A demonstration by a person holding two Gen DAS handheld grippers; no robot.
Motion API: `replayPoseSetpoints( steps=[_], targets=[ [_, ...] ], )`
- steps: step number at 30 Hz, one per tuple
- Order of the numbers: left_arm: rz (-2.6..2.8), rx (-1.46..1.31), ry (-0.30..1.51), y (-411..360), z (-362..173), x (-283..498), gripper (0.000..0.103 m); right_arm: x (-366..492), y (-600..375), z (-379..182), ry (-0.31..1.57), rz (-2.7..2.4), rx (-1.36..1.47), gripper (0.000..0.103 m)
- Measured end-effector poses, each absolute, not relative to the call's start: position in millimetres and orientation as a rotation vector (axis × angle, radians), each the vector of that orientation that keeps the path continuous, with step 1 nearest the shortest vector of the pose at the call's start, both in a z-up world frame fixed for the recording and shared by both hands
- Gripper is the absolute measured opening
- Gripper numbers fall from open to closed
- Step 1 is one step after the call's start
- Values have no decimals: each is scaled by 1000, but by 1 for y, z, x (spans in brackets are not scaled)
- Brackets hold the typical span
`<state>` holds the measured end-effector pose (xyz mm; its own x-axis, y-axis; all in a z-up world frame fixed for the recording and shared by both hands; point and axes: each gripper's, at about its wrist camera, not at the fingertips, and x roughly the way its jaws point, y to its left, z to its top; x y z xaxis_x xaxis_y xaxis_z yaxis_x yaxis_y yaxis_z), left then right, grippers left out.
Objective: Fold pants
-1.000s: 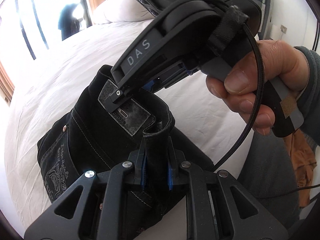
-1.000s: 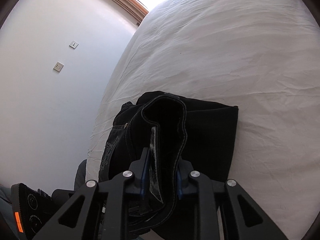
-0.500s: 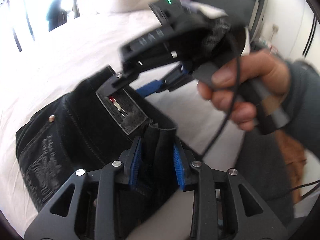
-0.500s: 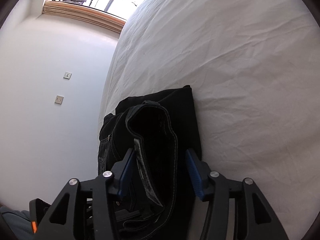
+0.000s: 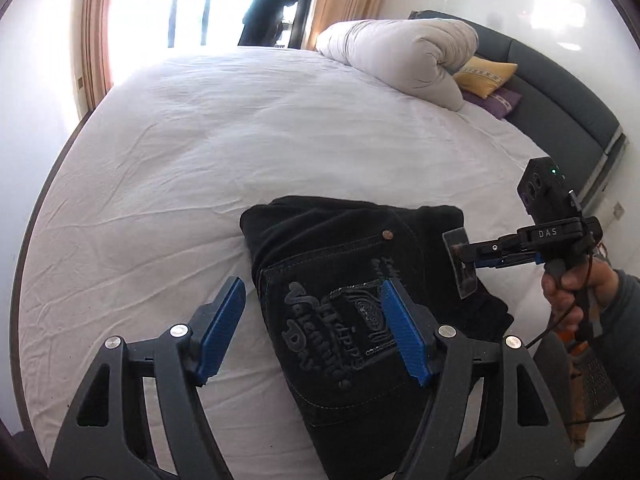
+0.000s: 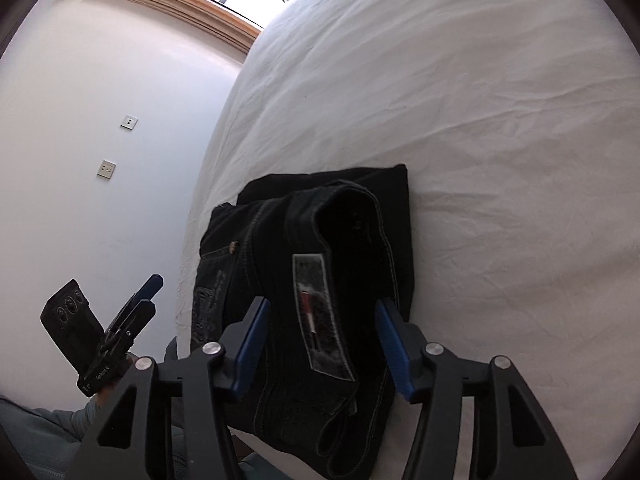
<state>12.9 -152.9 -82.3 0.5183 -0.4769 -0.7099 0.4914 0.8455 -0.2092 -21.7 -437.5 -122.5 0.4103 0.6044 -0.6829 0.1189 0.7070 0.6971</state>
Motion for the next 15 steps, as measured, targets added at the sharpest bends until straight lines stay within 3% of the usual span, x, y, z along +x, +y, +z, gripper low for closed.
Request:
replayPoseSetpoints(
  steps=[2, 4, 6, 9, 15],
  targets=[
    [-596, 17, 869, -154, -93, 7, 69, -20, -433, -127, 1155, 349, 744, 39],
    [-606, 32, 884, -165, -103, 0, 69, -21, -430, -128, 1161, 359, 731, 24],
    [-626, 38, 882, -171, -106, -6, 69, -24, -431, -127, 1148, 359, 720, 19],
    [-637, 45, 841, -176, -99, -8, 69, -31, -437, -121, 1115, 354, 740, 14],
    [-633, 47, 822, -183, -96, -2, 69, -39, -446, -138, 1107, 321, 816, 13]
  ],
)
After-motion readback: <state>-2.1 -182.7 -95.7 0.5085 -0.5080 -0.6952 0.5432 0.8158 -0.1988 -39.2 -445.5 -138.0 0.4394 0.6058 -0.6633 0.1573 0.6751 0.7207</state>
